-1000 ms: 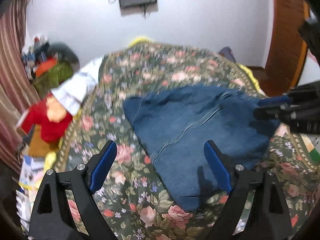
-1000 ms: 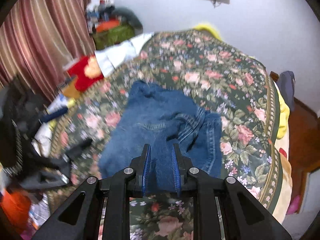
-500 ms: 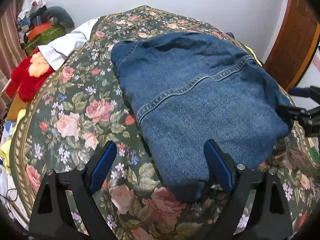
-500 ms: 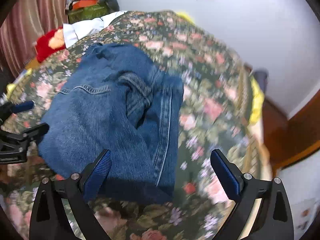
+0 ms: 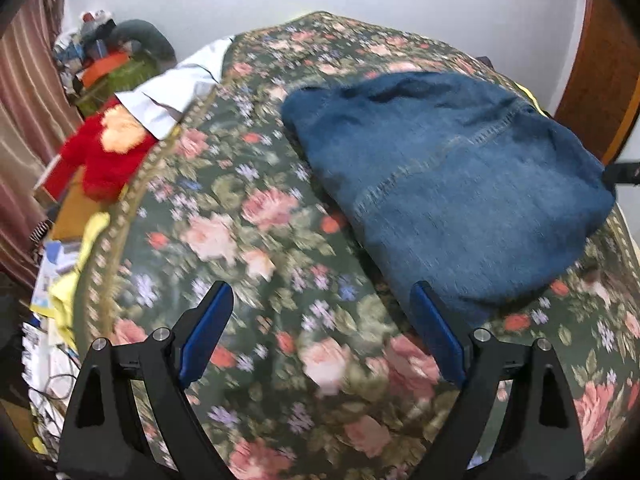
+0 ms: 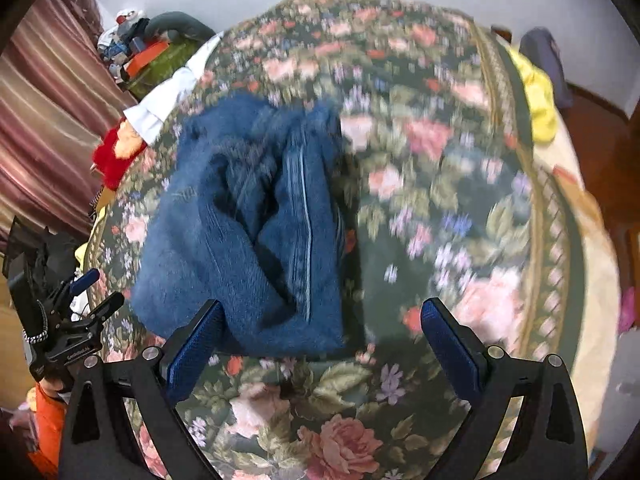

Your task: Fold large clothes

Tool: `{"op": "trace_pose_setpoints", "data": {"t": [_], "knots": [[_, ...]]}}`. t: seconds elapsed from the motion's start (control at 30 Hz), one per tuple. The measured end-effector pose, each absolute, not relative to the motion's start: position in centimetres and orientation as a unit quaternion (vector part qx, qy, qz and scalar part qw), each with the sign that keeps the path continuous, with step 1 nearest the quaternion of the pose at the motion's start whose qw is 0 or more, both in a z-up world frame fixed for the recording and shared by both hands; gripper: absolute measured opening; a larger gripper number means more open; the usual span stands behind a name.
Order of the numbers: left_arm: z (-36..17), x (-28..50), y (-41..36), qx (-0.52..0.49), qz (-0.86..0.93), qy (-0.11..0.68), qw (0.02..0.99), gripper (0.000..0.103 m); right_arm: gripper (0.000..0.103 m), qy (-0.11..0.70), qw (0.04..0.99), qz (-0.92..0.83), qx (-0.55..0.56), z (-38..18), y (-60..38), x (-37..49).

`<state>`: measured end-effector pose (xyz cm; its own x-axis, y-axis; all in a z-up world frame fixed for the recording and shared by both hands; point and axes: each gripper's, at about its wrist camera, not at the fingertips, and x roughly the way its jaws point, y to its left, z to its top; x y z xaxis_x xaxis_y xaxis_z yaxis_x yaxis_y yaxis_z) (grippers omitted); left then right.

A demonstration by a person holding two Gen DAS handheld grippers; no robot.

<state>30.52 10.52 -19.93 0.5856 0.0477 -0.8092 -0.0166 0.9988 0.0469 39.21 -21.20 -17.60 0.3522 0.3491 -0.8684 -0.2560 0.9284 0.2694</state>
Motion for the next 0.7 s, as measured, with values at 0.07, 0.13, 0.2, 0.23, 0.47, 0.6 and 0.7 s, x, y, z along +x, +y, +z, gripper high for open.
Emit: {"op": "trace_pose_setpoints", "data": {"t": [0.07, 0.13, 0.2, 0.23, 0.47, 0.6, 0.7], "knots": [[-19.5, 31.2, 10.5, 0.017, 0.022, 0.447, 0.894, 0.091, 0.098, 0.519, 0.832, 0.193, 0.046, -16.0, -20.7, 40.1], [-19.0, 32.1, 10.5, 0.006, 0.017, 0.442, 0.897, 0.091, 0.098, 0.513, 0.833, 0.201, 0.055, -15.1, -19.8, 41.4], [-18.7, 33.1, 10.5, -0.018, 0.001, 0.443, 0.896, 0.091, 0.098, 0.518, 0.828, 0.208, 0.054, -14.9, -18.5, 42.9], [-18.7, 33.6, 10.6, -0.032, -0.009, 0.445, 0.895, 0.091, 0.098, 0.524, 0.822, 0.217, 0.050, -15.0, -17.7, 43.7], [-21.9, 39.1, 11.5, -0.160, -0.067, 0.506, 0.845, 0.091, 0.098, 0.597, 0.768, 0.229, 0.048, -19.5, -16.0, 47.4], [-24.5, 41.0, 12.2, -0.222, -0.089, 0.521, 0.819, 0.096, 0.102, 0.627, 0.734, 0.253, 0.070, -22.2, -16.6, 48.7], [-26.1, 42.3, 12.8, -0.263, -0.097, 0.529, 0.801, 0.102, 0.103, 0.639, 0.712, 0.274, 0.095, -23.9, -17.0, 49.5]]}}
